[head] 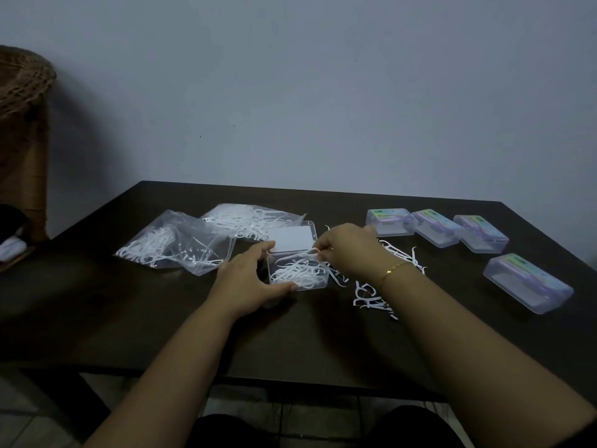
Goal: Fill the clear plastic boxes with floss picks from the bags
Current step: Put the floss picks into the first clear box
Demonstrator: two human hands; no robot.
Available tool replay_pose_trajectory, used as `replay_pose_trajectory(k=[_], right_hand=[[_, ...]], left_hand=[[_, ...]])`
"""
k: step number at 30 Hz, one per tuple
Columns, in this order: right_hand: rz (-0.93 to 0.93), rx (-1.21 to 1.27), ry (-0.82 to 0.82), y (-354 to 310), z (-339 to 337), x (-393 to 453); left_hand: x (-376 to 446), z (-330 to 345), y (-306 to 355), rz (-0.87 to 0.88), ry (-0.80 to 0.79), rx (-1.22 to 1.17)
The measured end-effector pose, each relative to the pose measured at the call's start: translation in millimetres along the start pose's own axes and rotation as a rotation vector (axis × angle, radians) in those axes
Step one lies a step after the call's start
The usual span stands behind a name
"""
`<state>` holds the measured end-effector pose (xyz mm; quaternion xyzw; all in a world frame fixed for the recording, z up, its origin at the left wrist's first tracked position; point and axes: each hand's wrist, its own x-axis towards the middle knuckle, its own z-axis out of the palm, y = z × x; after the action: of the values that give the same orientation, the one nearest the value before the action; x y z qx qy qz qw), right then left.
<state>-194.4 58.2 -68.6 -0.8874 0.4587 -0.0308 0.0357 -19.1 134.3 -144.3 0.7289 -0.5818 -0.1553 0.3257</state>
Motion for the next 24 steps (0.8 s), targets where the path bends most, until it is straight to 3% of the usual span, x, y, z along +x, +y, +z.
replay_pose_trajectory(k=[3,10,14,17,20,24], right_hand=[[-0.039,-0.012,-0.047,-9.8,5.9,4.9],[-0.034,0.293,-0.010,-8.9,8.7,-3.5],[0.077,0.256,0.045,9.7,12.1,-6.6],[0.128,0.312,-0.007,24.3,11.8,-11.0],[0.122,0.315,-0.067,29.4,13.8,-13.1],[0.093,0.279,0.000,21.4,18.4,-12.5]], left_hand=[[-0.9,-0.6,2.5,0.024,0.008,0.007],[2.4,1.8,-6.1,0.018,-0.015,-0.034],[2.0,0.7,-4.8,0.024,-0.005,-0.025],[1.5,0.3,-3.8,0.014,-0.013,-0.033],[1.8,0.2,-2.7,0.000,-0.014,-0.035],[1.6,0.4,-3.3,-0.009,-0.009,-0.040]])
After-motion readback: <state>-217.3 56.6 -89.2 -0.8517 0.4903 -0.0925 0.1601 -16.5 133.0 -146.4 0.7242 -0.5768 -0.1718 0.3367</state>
